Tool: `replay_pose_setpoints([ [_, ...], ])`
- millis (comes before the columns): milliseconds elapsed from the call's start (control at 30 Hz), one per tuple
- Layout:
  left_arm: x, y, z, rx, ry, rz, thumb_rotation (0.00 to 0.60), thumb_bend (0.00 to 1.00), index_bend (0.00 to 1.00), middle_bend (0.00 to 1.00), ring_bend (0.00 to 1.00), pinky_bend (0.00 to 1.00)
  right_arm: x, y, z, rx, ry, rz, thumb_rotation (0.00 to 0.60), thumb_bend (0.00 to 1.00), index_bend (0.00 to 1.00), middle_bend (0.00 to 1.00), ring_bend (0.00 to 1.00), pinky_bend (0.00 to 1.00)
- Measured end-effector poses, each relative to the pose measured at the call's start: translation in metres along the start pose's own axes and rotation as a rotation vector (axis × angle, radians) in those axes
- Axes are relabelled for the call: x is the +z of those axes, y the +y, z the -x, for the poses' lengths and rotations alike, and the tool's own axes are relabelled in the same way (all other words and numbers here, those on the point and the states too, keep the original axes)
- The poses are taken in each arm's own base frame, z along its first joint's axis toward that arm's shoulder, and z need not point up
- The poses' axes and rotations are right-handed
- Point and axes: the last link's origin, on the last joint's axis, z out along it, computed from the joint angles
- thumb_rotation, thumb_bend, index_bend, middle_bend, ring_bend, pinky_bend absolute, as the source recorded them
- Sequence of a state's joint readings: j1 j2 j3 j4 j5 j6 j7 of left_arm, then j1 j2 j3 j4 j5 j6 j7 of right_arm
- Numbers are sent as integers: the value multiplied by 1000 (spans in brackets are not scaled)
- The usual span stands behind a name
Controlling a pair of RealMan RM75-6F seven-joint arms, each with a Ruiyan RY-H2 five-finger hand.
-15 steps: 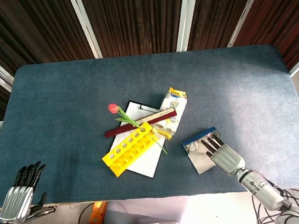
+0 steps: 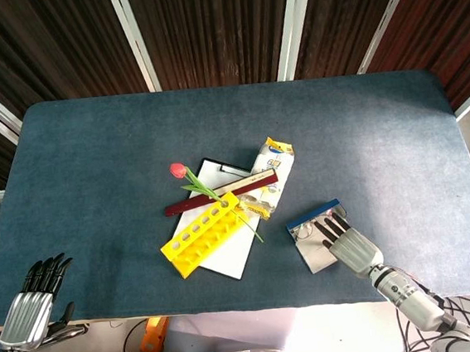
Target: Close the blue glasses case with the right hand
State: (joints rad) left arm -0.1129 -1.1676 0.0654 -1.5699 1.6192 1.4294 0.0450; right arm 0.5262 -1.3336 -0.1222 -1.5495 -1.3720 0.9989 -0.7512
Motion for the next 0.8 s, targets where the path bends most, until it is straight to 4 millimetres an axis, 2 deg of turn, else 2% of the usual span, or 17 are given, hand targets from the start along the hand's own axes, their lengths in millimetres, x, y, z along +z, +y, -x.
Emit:
replay_pose_setpoints([
  [133, -1, 0, 0, 1, 0, 2, 600, 386, 0, 0, 0, 58, 1, -1, 0, -5, 1, 5, 600, 431, 443, 0, 0, 0],
  [300, -2, 0, 0, -2, 6, -1, 600, 386, 0, 0, 0, 58, 1, -1, 1, -12, -2, 11, 600, 372, 443, 0, 0, 0],
  [467, -2, 0, 0, 1, 4, 1, 600, 387, 0, 0, 0, 58, 3, -3, 2, -13, -2, 12, 600, 371, 458, 0, 0, 0],
  [800, -3, -1, -1, -2, 10, -1, 600, 387, 0, 0, 0, 59, 7, -8, 7, -20, 1, 11, 600, 370, 572, 29, 0, 0],
])
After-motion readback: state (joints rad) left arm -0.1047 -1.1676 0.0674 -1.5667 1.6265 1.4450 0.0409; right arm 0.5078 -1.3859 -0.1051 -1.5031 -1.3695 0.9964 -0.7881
